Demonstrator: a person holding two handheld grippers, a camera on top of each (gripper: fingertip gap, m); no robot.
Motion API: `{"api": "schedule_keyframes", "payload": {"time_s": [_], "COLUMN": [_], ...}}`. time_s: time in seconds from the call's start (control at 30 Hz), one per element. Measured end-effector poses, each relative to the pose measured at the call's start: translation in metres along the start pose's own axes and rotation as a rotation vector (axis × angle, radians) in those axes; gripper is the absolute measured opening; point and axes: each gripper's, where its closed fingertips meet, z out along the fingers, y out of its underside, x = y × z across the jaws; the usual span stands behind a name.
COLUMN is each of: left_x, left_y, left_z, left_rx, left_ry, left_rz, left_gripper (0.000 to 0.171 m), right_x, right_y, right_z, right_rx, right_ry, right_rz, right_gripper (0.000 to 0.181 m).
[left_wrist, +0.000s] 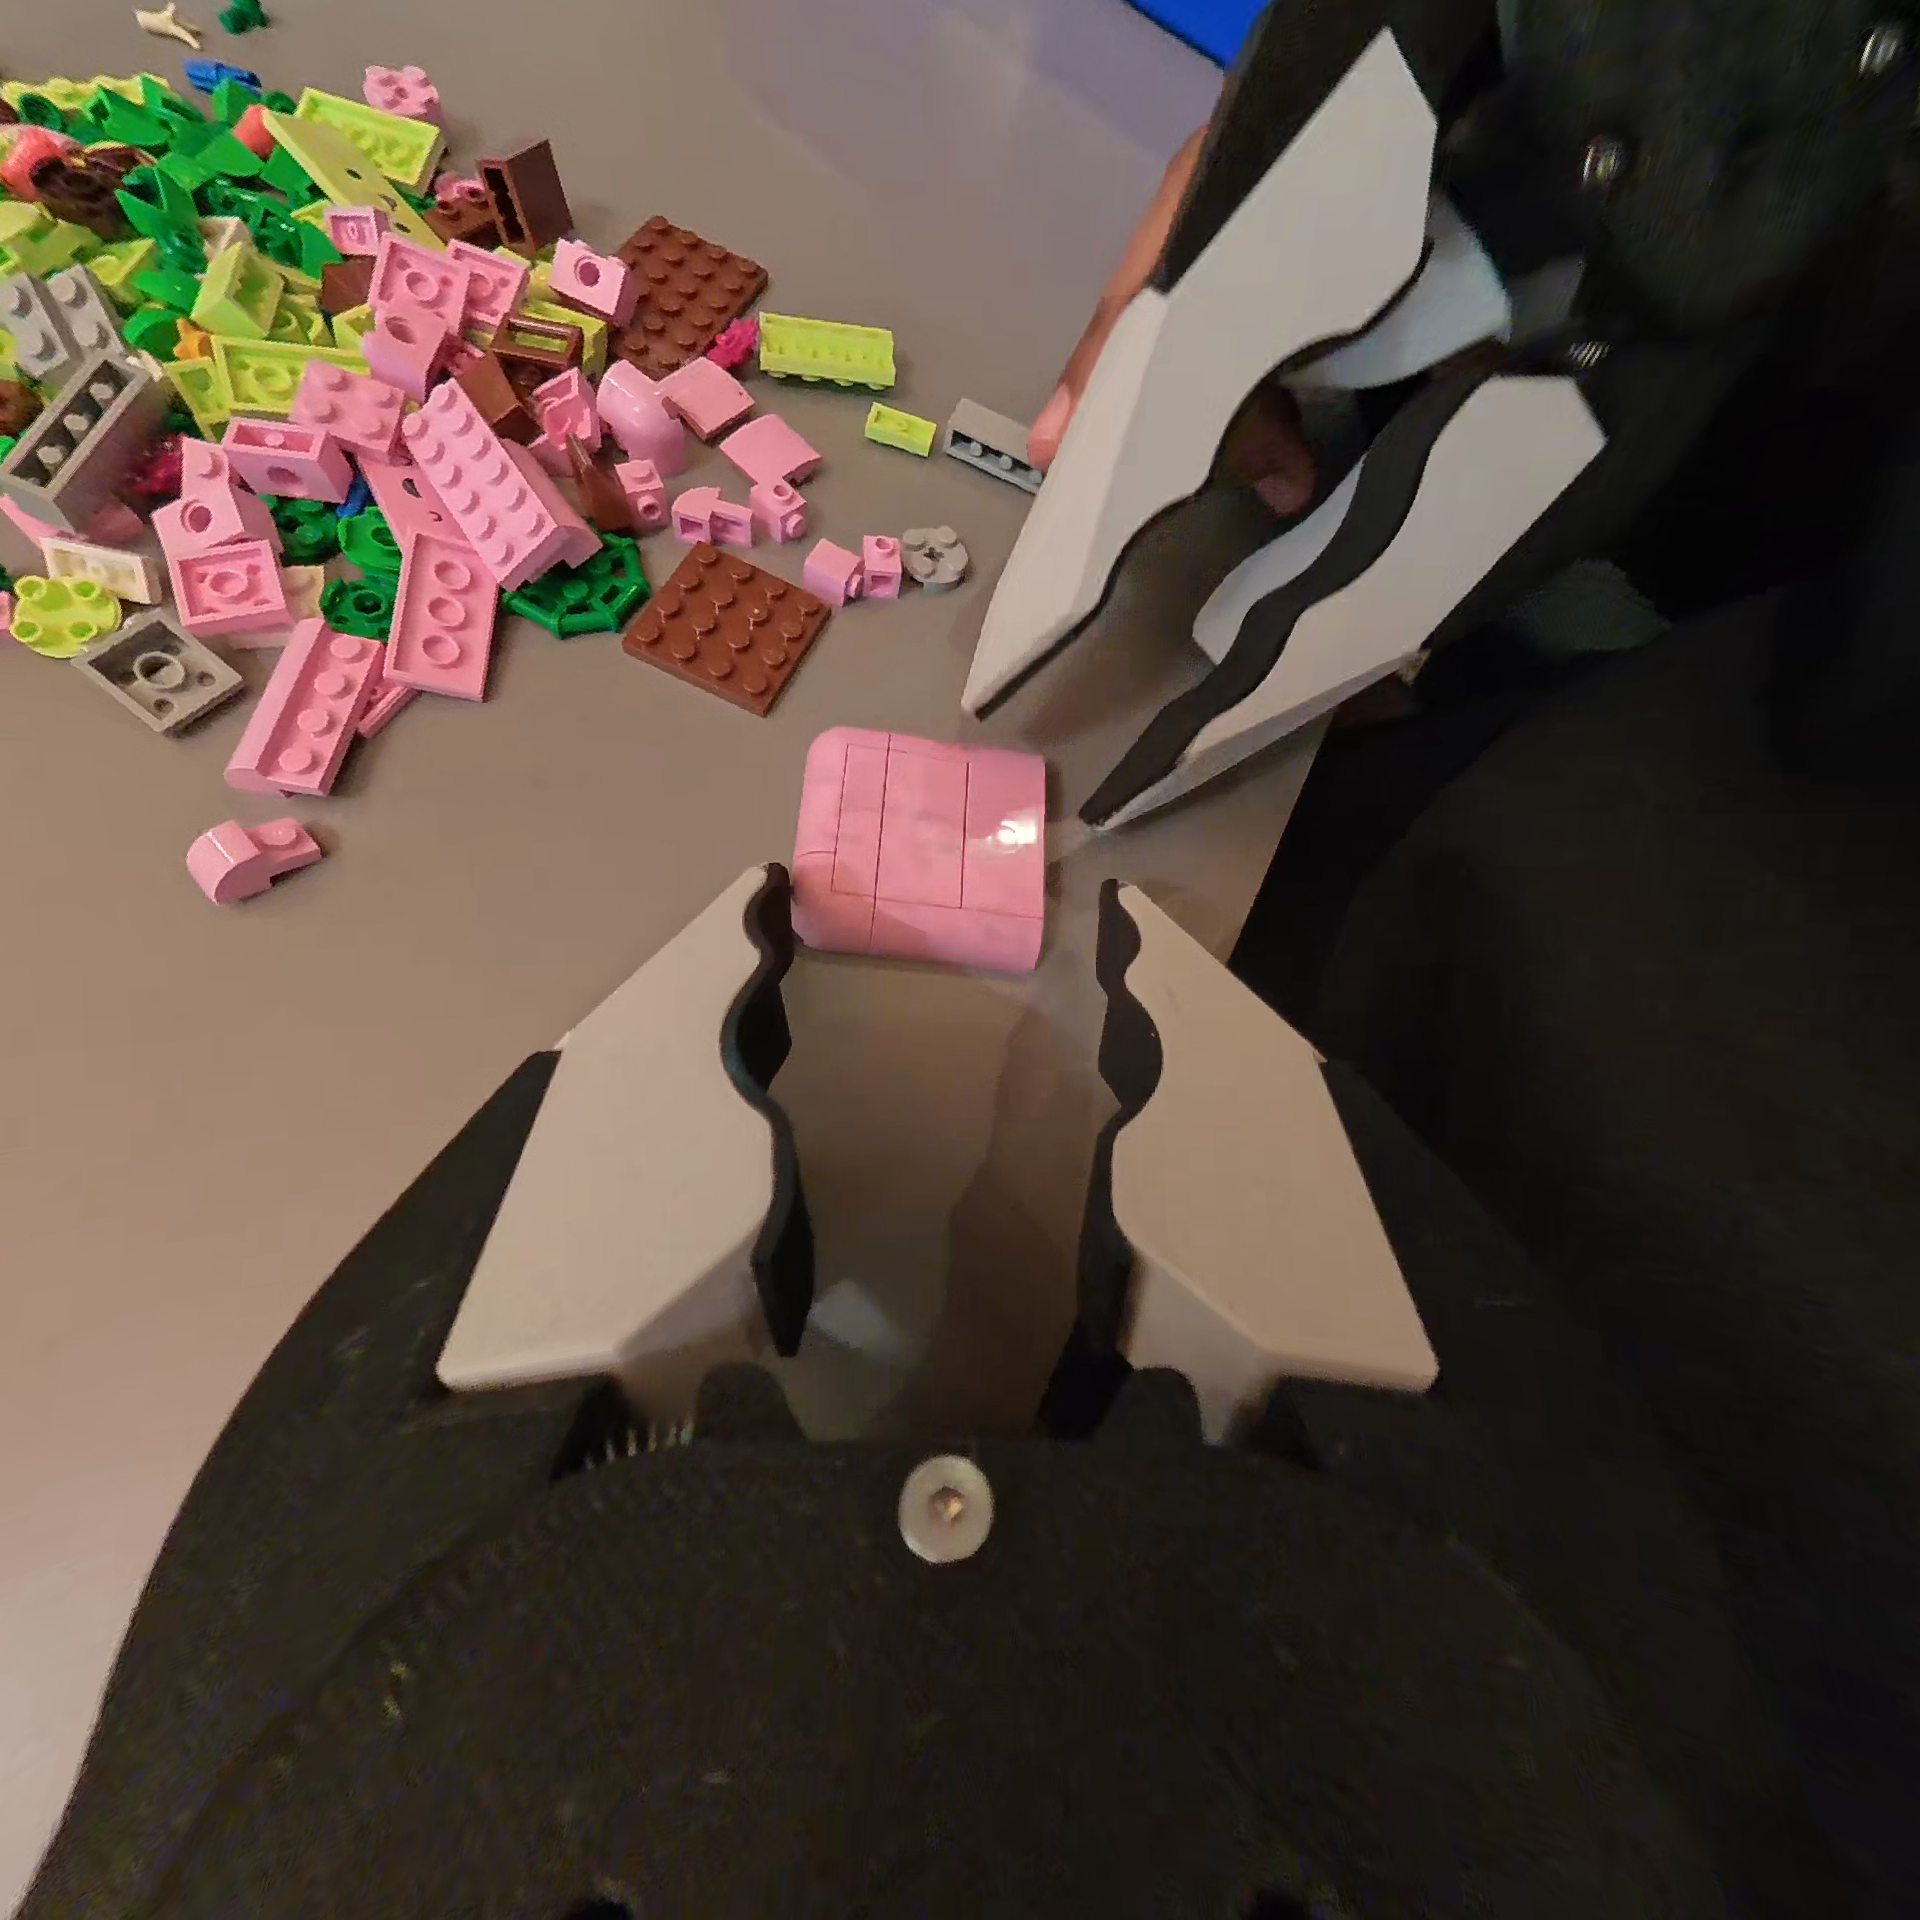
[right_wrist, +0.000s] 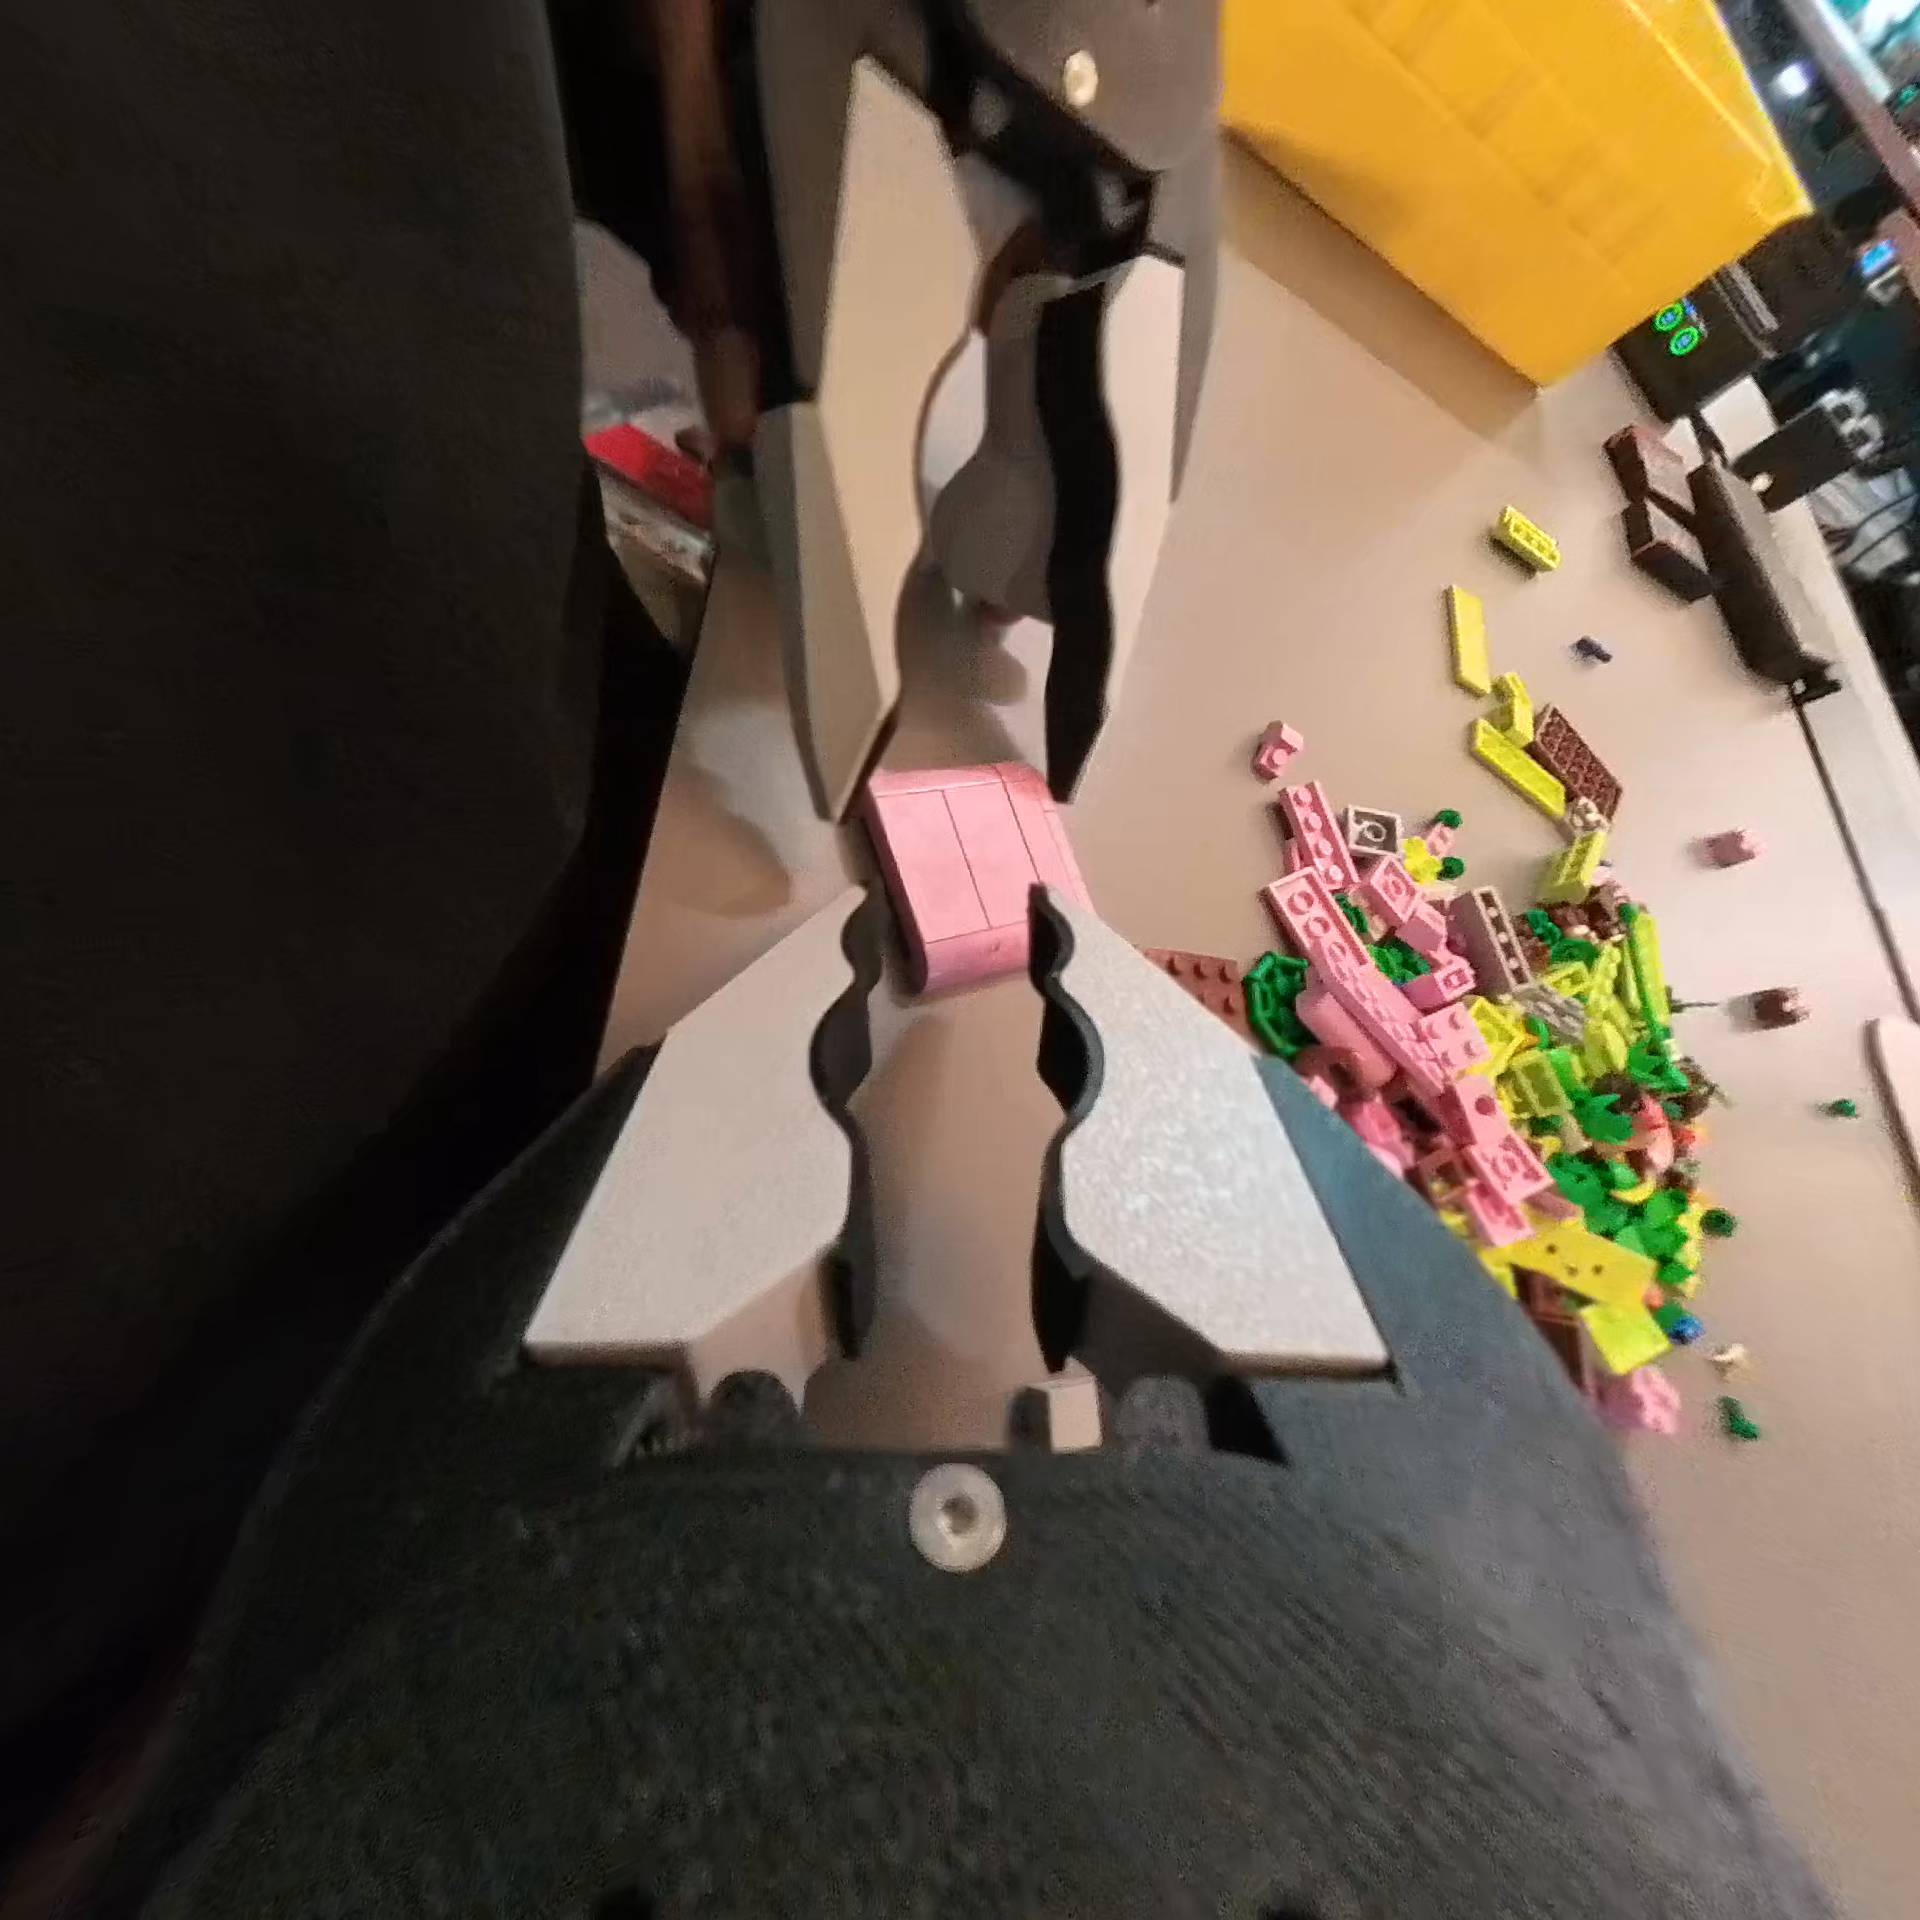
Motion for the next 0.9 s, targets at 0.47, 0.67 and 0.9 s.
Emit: {"api": "schedule_keyframes", "payload": {"time_s": [0.47, 0.67, 0.9], "left_x": [-0.005, -0.003, -0.005], "left_y": [0.005, 0.006, 0.006], "left_z": [0.004, 0.004, 0.004], "left_rx": [-0.03, -0.035, -0.038], "left_ry": [-0.11, -0.1, -0.117], "left_rz": [0.104, 0.118, 0.127], "left_gripper": [0.048, 0.048, 0.049], "right_x": [-0.01, -0.016, -0.015], "right_y": [0.001, -0.003, -0.006], "right_z": [0.014, 0.012, 0.01], "right_rx": [-0.035, -0.037, 0.029], "right_ry": [-0.116, -0.221, -0.229], "right_rz": [-0.099, -0.126, -0.023], "right_gripper": [0.012, 0.004, 0.0]}}
